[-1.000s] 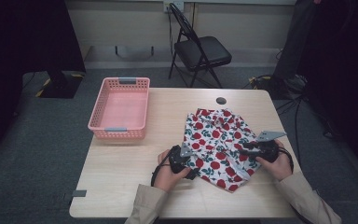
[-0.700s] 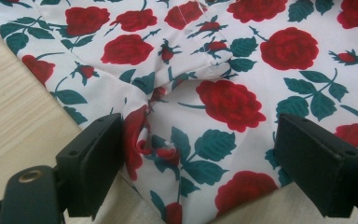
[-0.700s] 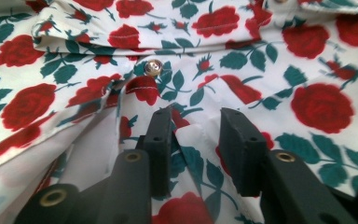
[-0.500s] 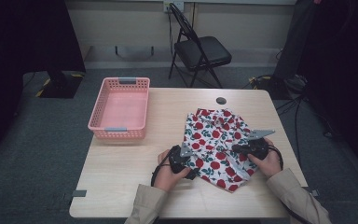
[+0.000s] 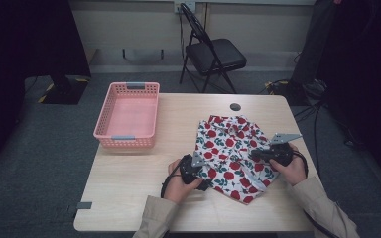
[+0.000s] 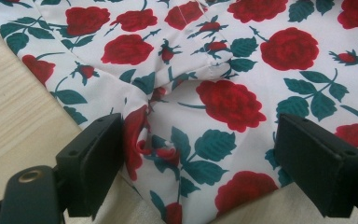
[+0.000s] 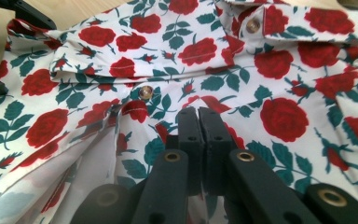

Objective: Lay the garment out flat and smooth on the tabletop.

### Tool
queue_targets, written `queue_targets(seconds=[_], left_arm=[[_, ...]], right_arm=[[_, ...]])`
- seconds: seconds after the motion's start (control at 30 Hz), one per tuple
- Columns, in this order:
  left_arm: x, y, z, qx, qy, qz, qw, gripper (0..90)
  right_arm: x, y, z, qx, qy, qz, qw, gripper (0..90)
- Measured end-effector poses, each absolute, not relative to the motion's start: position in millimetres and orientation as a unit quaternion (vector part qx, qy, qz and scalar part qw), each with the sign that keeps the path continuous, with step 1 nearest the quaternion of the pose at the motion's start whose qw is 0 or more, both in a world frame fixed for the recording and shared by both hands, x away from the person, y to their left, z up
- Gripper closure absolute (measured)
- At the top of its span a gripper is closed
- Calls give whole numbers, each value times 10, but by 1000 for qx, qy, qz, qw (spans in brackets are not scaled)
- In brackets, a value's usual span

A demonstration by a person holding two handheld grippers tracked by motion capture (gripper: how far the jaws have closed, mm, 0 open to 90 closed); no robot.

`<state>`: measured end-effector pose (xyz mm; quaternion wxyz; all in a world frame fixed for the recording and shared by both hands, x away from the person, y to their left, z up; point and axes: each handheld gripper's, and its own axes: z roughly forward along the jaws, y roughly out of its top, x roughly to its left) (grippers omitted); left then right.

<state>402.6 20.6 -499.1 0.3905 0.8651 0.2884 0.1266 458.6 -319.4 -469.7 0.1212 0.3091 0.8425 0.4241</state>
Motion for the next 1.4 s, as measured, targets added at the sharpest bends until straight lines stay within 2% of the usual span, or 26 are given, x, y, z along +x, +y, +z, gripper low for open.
queue_targets(seconds=[0.97, 1.4], left_arm=[[4026, 206, -4991, 865, 289, 127, 390, 160], [4026, 206, -4991, 865, 288, 127, 390, 160]], right_arm=[[4644, -3547, -4331, 333, 817, 447, 151, 891], [4684, -3953, -4131, 363, 794, 452, 183, 891]])
